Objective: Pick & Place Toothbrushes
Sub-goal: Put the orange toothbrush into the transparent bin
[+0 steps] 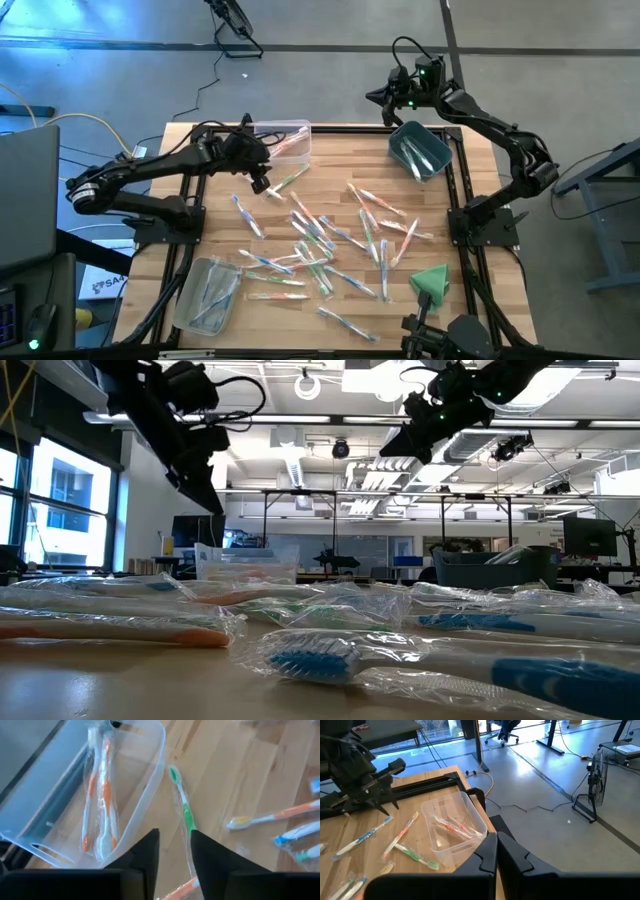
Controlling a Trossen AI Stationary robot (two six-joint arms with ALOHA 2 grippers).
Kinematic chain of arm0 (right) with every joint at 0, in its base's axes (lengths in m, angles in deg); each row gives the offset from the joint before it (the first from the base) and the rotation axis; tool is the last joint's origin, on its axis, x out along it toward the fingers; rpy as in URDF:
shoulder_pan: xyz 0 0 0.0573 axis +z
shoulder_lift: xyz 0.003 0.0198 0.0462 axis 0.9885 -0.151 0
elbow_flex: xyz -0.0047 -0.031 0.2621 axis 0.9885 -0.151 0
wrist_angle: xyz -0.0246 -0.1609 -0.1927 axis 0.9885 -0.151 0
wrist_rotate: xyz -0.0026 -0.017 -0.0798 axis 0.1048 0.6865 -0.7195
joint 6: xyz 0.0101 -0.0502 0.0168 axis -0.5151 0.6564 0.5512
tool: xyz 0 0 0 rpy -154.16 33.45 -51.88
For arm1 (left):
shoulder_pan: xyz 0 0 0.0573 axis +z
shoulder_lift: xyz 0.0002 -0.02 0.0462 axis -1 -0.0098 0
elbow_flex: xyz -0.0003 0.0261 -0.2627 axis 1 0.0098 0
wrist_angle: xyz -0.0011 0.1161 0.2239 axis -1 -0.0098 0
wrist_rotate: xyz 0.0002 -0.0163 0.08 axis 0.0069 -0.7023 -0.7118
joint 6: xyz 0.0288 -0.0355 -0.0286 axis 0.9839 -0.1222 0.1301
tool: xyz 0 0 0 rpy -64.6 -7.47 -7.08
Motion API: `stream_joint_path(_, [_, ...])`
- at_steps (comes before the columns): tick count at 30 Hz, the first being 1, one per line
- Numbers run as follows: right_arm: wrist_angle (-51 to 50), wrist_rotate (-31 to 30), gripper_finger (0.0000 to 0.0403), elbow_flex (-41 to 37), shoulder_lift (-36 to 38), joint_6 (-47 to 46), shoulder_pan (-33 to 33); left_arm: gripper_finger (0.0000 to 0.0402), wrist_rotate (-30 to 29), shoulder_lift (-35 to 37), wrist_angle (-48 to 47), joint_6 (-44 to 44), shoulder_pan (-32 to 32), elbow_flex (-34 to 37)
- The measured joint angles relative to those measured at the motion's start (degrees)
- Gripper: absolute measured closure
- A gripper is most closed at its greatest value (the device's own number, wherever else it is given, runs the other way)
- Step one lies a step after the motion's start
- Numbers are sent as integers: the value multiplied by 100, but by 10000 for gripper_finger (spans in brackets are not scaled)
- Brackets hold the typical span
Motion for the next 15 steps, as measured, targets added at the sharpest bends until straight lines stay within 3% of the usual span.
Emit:
stream_joint_path(8, [0, -10, 401, -2, 0, 2, 0, 263, -3, -384, -310, 301, 0, 0])
stream_joint_path(15, [0, -483, 401, -2, 0, 8, 0, 260, -72, -958, -591, 774, 0, 0])
